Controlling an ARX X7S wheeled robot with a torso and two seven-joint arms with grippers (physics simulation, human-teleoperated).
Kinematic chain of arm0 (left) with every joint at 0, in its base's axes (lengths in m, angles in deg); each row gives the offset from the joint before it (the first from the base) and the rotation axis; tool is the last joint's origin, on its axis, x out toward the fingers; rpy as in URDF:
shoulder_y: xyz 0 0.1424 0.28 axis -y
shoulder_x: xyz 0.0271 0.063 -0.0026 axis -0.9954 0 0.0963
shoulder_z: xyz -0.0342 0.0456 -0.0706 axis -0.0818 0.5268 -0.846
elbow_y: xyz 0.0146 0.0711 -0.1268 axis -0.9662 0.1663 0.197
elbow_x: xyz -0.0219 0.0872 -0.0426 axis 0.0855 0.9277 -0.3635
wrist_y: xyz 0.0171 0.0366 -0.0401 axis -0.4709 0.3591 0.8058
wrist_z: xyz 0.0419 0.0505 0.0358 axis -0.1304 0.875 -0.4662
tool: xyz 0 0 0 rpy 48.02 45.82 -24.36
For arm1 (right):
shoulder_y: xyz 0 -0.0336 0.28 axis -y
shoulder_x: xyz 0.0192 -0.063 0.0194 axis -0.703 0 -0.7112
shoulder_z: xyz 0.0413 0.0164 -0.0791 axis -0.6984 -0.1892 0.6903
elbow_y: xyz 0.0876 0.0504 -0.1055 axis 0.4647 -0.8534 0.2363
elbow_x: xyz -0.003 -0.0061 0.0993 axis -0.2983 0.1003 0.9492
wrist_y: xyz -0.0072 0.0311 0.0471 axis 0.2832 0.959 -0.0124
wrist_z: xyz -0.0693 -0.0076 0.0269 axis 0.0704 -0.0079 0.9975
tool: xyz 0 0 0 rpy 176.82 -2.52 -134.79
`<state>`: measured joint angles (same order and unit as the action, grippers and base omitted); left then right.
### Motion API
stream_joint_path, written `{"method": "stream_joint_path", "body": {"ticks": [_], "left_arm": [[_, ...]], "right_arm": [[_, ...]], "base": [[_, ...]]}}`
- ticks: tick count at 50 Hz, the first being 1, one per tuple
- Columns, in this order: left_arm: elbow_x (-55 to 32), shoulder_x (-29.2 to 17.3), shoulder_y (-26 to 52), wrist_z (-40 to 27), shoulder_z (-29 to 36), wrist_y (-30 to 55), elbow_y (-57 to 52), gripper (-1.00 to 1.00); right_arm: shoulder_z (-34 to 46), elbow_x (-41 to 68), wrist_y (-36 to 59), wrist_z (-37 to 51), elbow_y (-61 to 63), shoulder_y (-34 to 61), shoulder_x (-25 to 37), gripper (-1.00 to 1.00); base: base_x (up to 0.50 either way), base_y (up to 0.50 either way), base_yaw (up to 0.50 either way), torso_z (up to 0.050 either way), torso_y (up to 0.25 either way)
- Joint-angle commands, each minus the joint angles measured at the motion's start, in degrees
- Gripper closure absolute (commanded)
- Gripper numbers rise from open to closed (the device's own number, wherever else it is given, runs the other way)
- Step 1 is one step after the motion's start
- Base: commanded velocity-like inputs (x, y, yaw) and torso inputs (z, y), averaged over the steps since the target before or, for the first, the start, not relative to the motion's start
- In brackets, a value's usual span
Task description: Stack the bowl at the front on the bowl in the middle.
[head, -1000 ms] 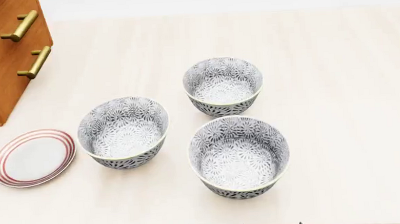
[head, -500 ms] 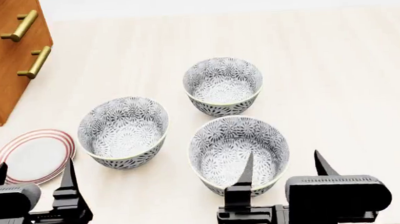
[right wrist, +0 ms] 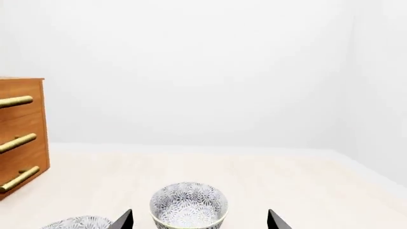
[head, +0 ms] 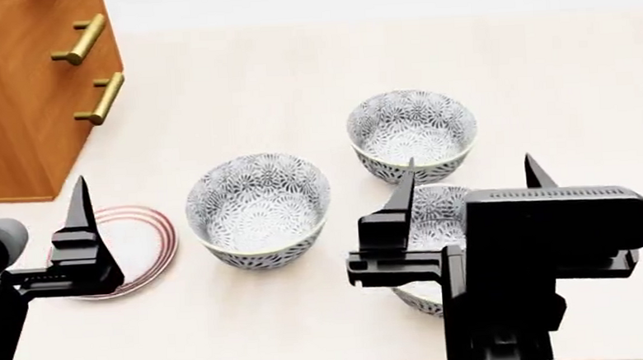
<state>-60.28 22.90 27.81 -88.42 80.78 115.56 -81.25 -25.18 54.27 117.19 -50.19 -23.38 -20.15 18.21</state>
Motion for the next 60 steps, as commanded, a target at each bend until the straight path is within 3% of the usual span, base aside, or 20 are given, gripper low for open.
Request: {"method": "stream_joint_path", "body": {"ticks": [1, 37, 60], "left_arm": [[0.4, -0.79, 0.58, -0.75, 0.65, -0.44, -0.02, -1.0], [-0.77, -1.44, 0.24, -1.84, 1.05, -2.41, 2.06, -1.0], [-1.27, -2.1, 0.79, -2.54, 1.78, -2.38, 2.11, -1.0]], "right_arm": [[1.49, -0.16, 1.21, 1.17, 0.75, 0.95, 0.53, -1.0], [2.41, 1.24, -2.97, 2.55, -0.08, -0.09, 1.47, -1.0], [2.65, 2.39, -0.79, 3.52, 0.37, 0.92, 2.05, -1.0]], "base": [[0.0, 0.5, 0.0, 0.0, 0.0], [0.0, 0.0, 0.0, 0.0, 0.0], [0.5, 0.0, 0.0, 0.0, 0.0]]}}
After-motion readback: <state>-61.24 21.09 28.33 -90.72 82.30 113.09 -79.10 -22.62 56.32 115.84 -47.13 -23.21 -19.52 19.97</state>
